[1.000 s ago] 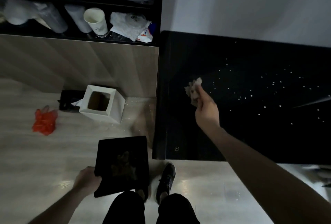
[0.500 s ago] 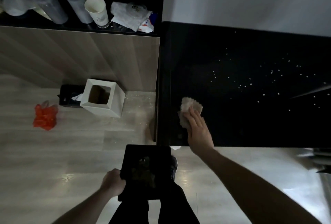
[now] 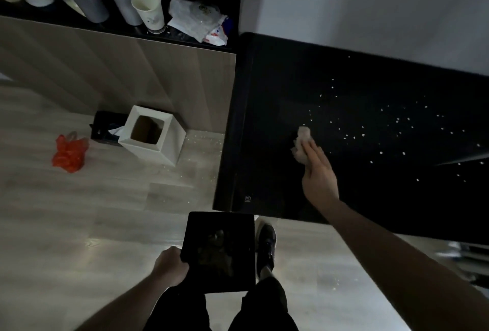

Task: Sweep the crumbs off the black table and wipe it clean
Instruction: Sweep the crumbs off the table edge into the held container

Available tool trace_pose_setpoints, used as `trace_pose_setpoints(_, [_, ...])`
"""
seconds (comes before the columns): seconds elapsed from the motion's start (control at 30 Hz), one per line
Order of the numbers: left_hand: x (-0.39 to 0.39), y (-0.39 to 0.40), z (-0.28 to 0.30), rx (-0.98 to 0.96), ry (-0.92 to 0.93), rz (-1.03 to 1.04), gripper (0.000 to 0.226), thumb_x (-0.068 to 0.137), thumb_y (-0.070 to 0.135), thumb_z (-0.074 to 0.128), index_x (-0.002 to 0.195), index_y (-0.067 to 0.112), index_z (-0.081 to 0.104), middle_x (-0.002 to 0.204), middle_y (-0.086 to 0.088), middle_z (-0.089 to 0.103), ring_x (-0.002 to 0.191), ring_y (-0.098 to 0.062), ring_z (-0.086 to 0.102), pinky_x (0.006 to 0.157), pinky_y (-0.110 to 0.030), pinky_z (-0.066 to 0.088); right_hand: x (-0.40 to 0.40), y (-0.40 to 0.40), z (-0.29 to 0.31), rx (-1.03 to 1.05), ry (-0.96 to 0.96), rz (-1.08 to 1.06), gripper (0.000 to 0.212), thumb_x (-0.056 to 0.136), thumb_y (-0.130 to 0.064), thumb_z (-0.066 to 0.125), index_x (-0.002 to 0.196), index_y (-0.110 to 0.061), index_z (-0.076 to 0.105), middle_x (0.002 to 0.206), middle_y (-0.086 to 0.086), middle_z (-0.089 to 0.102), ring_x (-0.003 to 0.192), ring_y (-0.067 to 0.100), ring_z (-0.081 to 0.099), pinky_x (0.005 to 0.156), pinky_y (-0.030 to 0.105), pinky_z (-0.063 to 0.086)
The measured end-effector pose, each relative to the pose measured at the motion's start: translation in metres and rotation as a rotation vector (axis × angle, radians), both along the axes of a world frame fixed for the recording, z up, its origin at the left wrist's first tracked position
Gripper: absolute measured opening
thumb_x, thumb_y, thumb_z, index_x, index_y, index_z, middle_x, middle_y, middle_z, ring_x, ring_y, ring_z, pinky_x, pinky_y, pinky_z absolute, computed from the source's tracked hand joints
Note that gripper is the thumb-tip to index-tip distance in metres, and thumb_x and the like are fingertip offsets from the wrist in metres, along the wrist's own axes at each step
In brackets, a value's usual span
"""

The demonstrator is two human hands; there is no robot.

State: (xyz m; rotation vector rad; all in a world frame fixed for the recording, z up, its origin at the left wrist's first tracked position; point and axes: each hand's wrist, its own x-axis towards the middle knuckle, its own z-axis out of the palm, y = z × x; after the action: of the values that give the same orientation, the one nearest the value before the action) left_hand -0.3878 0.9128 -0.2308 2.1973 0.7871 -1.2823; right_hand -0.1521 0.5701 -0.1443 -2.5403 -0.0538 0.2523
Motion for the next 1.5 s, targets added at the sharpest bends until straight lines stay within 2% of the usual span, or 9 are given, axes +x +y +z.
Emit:
trace_pose_setpoints(0.13, [-0.008, -0.031, -0.001, 0.003, 0.03, 0.091, 0.015, 0.076, 0.017, 0.054, 0.062, 0.012, 0.053, 0.069, -0.004, 0.064, 0.087, -0.033, 0.077, 0.06, -0.028, 0.045, 0.03, -0.021, -0.025, -0.192, 0.2, 0.192, 0.087, 0.101, -0.026, 0.055, 0.167, -0.03, -0.003, 0.176, 0.005, -0.007, 0.161, 0.038, -0.004, 0.131, 0.055, 0.009])
trace_pose_setpoints(0.27, [-0.008, -0.074, 0.009, 0.038, 0.02, 0.141, 0.02, 0.08, 0.015, 0.055, 0.06, 0.014, 0.055, 0.067, -0.003, 0.063, 0.075, -0.031, 0.07, 0.062, -0.028, 0.047, 0.039, -0.012, -0.035, -0.278, 0.166, 0.227, 0.077, 0.107, -0.047, 0.042, 0.167, -0.026, -0.001, 0.175, 0.007, -0.014, 0.161, 0.035, -0.009, 0.131, 0.053, 0.005])
trace_pose_setpoints(0.47, [-0.007, -0.12, 0.007, 0.039, -0.004, 0.23, 0.013, 0.078, 0.016, 0.055, 0.073, 0.01, 0.064, 0.078, -0.009, 0.074, 0.083, -0.031, 0.076, 0.059, -0.028, 0.047, -0.031, 0.001, -0.051, -0.069, -0.083, 0.539, 0.057, 0.106, -0.026, 0.046, 0.162, -0.027, 0.034, 0.174, 0.0, 0.019, 0.162, 0.025, 0.013, 0.13, 0.049, 0.015])
trace_pose_setpoints(0.67, [0.0, -0.149, 0.007, 0.015, -0.007, 0.256, 0.037, 0.069, 0.023, 0.05, 0.087, 0.002, 0.074, 0.084, -0.013, 0.079, 0.082, -0.032, 0.078, 0.065, -0.032, 0.058, -0.106, -0.032, -0.048, 0.092, 0.075, 0.843, 0.071, 0.095, -0.003, 0.058, 0.16, -0.026, 0.039, 0.171, -0.007, 0.028, 0.16, 0.013, 0.019, 0.131, 0.042, 0.019])
trace_pose_setpoints(0.77, [0.006, -0.158, 0.006, 0.014, -0.016, 0.272, 0.041, 0.067, 0.024, 0.051, 0.093, 0.003, 0.074, 0.088, -0.014, 0.079, 0.083, -0.032, 0.078, 0.071, -0.035, 0.063, -0.11, -0.061, -0.035, 0.186, 0.166, 0.779, 0.062, 0.101, -0.006, 0.051, 0.158, -0.027, 0.043, 0.167, -0.013, 0.035, 0.156, 0.004, 0.026, 0.128, 0.035, 0.027])
trace_pose_setpoints(0.9, [0.014, -0.165, 0.005, 0.009, -0.049, 0.253, 0.019, 0.071, 0.02, 0.054, 0.09, 0.018, 0.059, 0.087, -0.011, 0.078, 0.084, -0.032, 0.078, 0.072, -0.036, 0.063, -0.059, -0.088, -0.013, 0.296, 0.048, 0.394, 0.051, 0.105, -0.016, 0.045, 0.151, -0.034, 0.053, 0.16, -0.014, 0.047, 0.148, 0.005, 0.044, 0.12, 0.036, 0.042])
trace_pose_setpoints(1.03, [0.021, -0.17, 0.009, -0.013, -0.081, 0.22, 0.012, 0.076, 0.014, 0.056, 0.085, 0.021, 0.054, 0.068, 0.001, 0.065, 0.086, -0.033, 0.077, 0.066, -0.03, 0.053, 0.033, -0.101, 0.008, 0.218, -0.103, 0.17, 0.05, 0.105, -0.006, 0.045, 0.152, -0.022, 0.054, 0.161, -0.004, 0.047, 0.149, 0.01, 0.043, 0.124, 0.03, 0.035])
trace_pose_setpoints(1.3, [0.026, -0.165, -0.006, -0.002, -0.124, 0.195, 0.01, 0.08, 0.016, 0.058, 0.072, 0.018, 0.053, 0.066, 0.002, 0.063, 0.083, -0.034, 0.074, 0.062, -0.03, 0.047, 0.161, -0.073, -0.014, 0.006, -0.105, 0.133, 0.05, 0.106, -0.009, 0.044, 0.156, -0.017, 0.046, 0.166, 0.001, 0.038, 0.155, 0.015, 0.031, 0.129, 0.03, 0.022])
trace_pose_setpoints(1.5, [0.023, -0.162, -0.011, 0.035, -0.092, 0.158, 0.014, 0.08, 0.019, 0.057, 0.076, 0.006, 0.06, 0.073, -0.008, 0.065, 0.073, -0.033, 0.063, 0.062, -0.028, 0.044, 0.145, -0.043, -0.056, -0.178, -0.129, 0.344, 0.052, 0.107, -0.019, 0.042, 0.159, -0.019, 0.04, 0.17, 0.005, 0.029, 0.16, 0.023, 0.02, 0.131, 0.045, 0.012])
